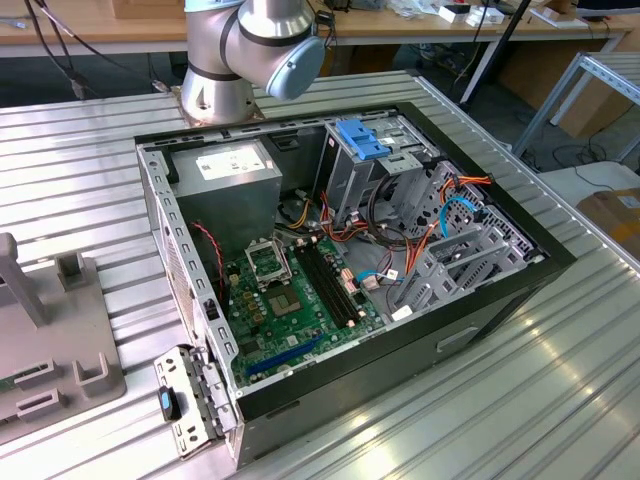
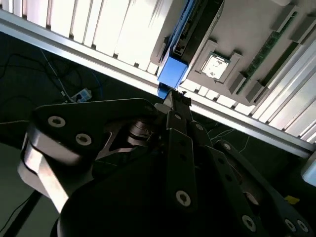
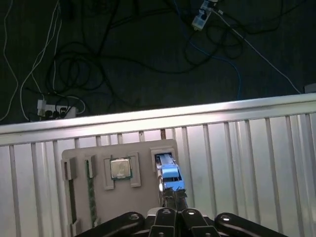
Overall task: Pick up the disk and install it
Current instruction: 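Pick up the disk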
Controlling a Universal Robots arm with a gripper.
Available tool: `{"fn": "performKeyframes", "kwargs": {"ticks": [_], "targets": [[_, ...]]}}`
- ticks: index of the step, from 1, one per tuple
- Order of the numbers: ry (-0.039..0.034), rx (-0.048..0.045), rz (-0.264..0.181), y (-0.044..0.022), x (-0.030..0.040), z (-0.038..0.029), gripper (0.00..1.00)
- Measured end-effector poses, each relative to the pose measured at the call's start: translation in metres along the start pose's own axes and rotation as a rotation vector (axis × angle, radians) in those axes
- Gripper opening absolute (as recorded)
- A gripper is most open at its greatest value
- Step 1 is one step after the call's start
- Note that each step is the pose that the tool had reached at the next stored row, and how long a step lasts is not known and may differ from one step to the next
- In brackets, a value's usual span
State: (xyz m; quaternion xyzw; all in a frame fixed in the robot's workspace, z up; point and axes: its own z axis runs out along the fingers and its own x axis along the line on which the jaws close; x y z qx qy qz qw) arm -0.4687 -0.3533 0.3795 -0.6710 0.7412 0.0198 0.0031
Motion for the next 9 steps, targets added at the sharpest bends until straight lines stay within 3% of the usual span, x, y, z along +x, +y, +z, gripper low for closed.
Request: {"fn": "performKeyframes", "kwargs": {"ticks": [5,9], "targets": [[-0.0001,0.0023,-0.007,-0.0004,-0.0004,0.0002,0.11],[0.0002,0.0079,-0.044,-0.0051,-0.0026,0.0004,0.11]]}}
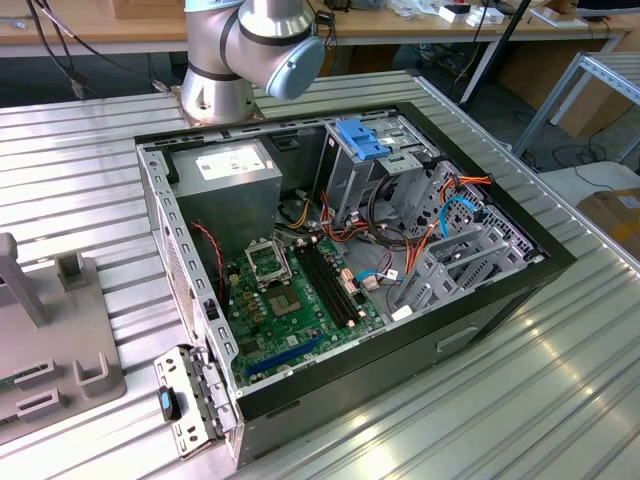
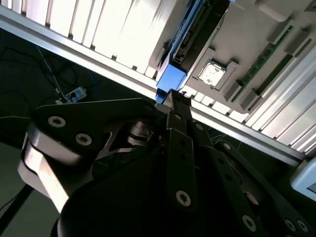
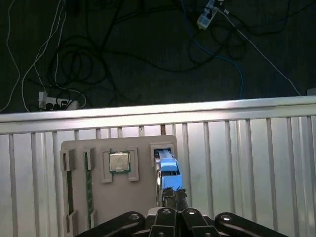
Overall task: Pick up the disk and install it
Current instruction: 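Pick up the disk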
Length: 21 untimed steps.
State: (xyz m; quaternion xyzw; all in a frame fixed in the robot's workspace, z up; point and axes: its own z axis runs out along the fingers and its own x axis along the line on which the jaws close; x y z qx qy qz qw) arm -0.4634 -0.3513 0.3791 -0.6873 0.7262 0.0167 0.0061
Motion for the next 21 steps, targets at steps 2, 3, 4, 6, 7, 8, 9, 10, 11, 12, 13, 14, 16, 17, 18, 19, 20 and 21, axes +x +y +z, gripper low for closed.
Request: {"fn": "performKeyframes", "kwargs": {"ticks": [2,3,4,6,7,8,9,10,11,12,13,14,16,17,18,19,20,21], "targets": [[-0.0001,0.0035,-0.013,-0.0013,-0.0002,0.0001,0.11],[-0.0001,0.0046,-0.019,-0.0019,-0.0003,0.0002,0.11],[0.0,0.0068,-0.029,-0.0028,-0.0004,0.0003,0.11],[-0.0022,0.0163,-0.058,-0.0031,-0.0006,0.0007,0.11],[-0.003,0.019,-0.071,-0.0031,-0.0007,0.0011,0.11],[-0.0031,0.0208,-0.078,-0.0031,-0.0006,0.0014,0.11],[-0.0033,0.0228,-0.084,-0.003,-0.0006,0.0017,0.11],[-0.0033,0.0229,-0.084,-0.003,-0.0006,0.0017,0.11],[-0.0032,0.0228,-0.084,-0.003,-0.0006,0.0017,0.11],[-0.0031,0.0228,-0.084,-0.002,-0.0007,0.0017,0.11],[-0.0032,0.0229,-0.081,-0.0012,-0.0007,0.0019,0.11],[-0.0033,0.0234,-0.069,-0.001,-0.0005,0.0023,0.11],[-0.0032,0.0235,-0.06,-0.0009,-0.0006,0.0024,0.11],[-0.0032,0.0237,-0.06,-0.0008,-0.0006,0.0025,0.11],[-0.0033,0.0237,-0.059,-0.0008,-0.0006,0.0025,0.11],[-0.0033,0.0237,-0.059,-0.0007,-0.0005,0.0025,0.11],[-0.0033,0.0237,-0.059,-0.0003,-0.0005,0.0025,0.11],[-0.0032,0.0237,-0.059,-0.0002,-0.0005,0.0026,0.11]]}}
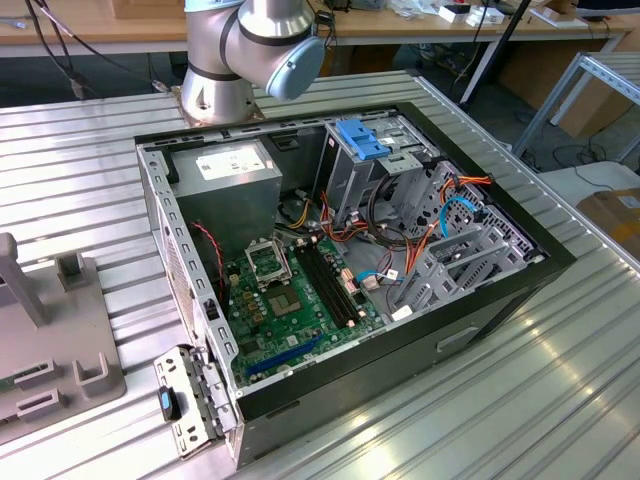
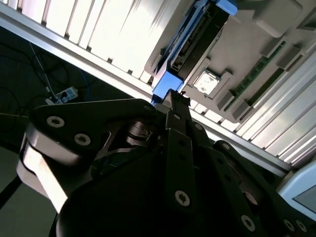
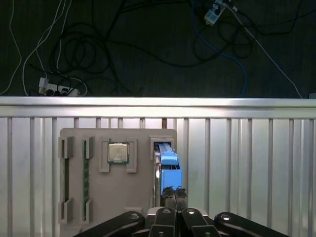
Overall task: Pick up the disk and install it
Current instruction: 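Pick up the disk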
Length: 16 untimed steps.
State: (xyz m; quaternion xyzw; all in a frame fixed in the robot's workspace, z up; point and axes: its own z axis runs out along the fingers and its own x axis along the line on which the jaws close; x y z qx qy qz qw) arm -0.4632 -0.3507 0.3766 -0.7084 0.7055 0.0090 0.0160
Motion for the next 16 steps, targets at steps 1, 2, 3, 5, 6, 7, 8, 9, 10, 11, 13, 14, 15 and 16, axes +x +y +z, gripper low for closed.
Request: {"fn": "performKeyframes", "kwargs": {"ticks": [1,2,3,5,6,7,8,9,10,11,13,14,15,16], "targets": [[0.0,0.0,0.0,0.0,0.0,0.0,0.11],[0.0,0.0,0.0,0.0,0.0,0.0,0.11],[0.0,0.0,0.0,0.0001,0.0,0.0,0.11],[0.0,0.0,0.0,0.0001,0.0,0.0,0.11],[0.0,0.0,0.0,0.0002,0.0,0.0,0.11],[0.0,0.0,0.0,0.0002,0.0,0.0,0.11],[0.0,0.0,0.0,0.0003,0.0,0.0,0.11],[0.0,0.0,0.0,0.0003,0.0,0.0,0.11],[0.0,0.0,0.0,0.0003,0.0,0.0,0.11],[0.0,0.0,0.0,0.0003,0.0,0.0,0.11],[0.0,-0.0001,0.0,0.0004,0.0,0.0,0.11],[0.0,0.0,0.0,0.0005,0.0,0.0,0.17],[0.0,0.0,0.0,0.0005,0.0,0.0,0.3],[0.0,0.0,0.0,0.0006,0.0,0.0,0.36]]}}
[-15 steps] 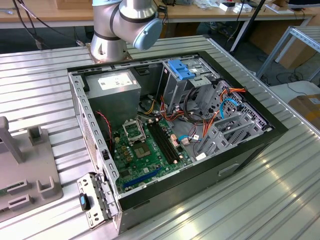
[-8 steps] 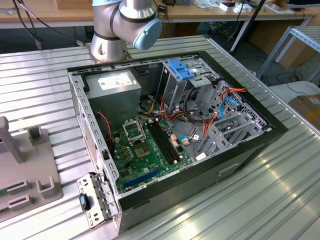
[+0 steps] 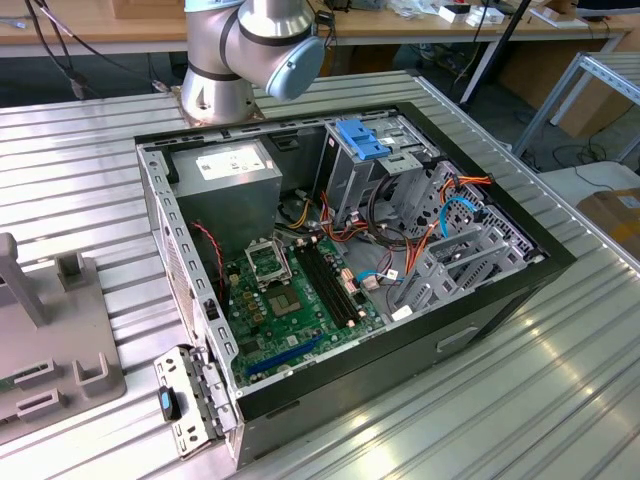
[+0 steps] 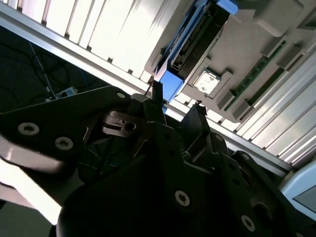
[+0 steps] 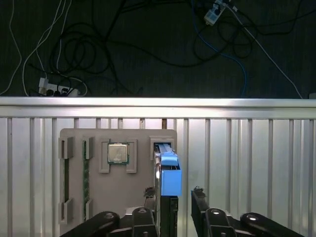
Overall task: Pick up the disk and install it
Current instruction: 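Pick up the disk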
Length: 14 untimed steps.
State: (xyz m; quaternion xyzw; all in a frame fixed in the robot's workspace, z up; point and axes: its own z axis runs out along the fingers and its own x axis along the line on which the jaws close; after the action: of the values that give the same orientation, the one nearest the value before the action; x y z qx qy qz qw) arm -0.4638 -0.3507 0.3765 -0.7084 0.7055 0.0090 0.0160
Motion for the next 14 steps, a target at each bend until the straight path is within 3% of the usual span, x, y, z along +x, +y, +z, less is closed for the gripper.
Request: {"fn": "performKeyframes", "kwargs": {"ticks": [3,14], "targets": [[0.0,0.0,0.0,0.0001,0.0,0.0,0.54],[-0.0012,-0.0001,0.0,0.0003,0.0,0.002,0.54]]}}
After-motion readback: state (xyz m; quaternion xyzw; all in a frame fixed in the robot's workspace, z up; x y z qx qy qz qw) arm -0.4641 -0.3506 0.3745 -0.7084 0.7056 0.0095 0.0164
